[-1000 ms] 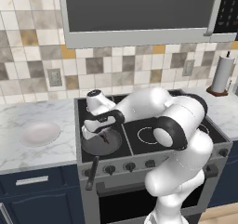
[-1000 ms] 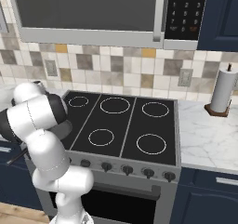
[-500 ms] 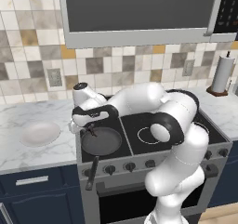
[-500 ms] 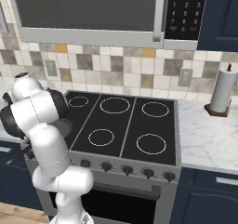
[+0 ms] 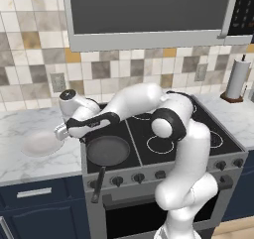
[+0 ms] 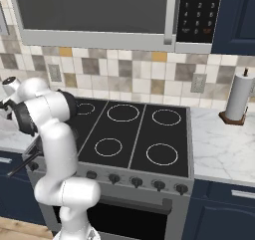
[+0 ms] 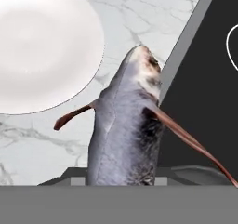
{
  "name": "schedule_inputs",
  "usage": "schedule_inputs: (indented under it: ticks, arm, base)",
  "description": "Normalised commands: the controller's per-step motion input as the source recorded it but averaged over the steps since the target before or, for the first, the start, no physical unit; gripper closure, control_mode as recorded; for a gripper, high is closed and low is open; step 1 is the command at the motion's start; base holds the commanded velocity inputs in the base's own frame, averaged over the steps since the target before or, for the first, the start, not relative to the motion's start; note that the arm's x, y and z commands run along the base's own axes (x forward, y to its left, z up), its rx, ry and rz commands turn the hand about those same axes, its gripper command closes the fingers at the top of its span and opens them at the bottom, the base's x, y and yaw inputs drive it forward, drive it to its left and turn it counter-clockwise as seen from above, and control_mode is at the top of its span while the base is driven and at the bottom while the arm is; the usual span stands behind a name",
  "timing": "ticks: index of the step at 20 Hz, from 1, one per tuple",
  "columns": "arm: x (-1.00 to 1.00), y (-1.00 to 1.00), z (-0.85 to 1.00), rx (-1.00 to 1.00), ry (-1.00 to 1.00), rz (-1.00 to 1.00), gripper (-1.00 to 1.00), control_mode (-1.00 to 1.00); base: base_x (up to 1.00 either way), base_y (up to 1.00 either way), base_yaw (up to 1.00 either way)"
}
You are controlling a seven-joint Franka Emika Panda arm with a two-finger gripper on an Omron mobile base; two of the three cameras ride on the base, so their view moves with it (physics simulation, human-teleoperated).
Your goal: Place the fish on the plate and place the squash on the same plate.
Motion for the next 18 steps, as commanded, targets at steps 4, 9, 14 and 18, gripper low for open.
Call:
schedule_inputs:
  ticks: [4,9,14,18]
  arm:
    - [0.38,0.58,0.02,0.13,0.00,-0.09,1.00,-1.00]
    - [0.34,0.52,0.00,0.15,0.00,-0.14,1.00,-1.00]
    - [0.30,0.45,-0.08,0.14,0.07,-0.17,1.00,-1.00]
    - [0.10,0.36,-0.15,0.04,0.11,-0.17,1.00,-1.00]
  base:
    - [0.00,0.00,0.00]
    - [0.00,0.00,0.00]
    - [0.00,0.00,0.00]
    - [0.00,0.00,0.00]
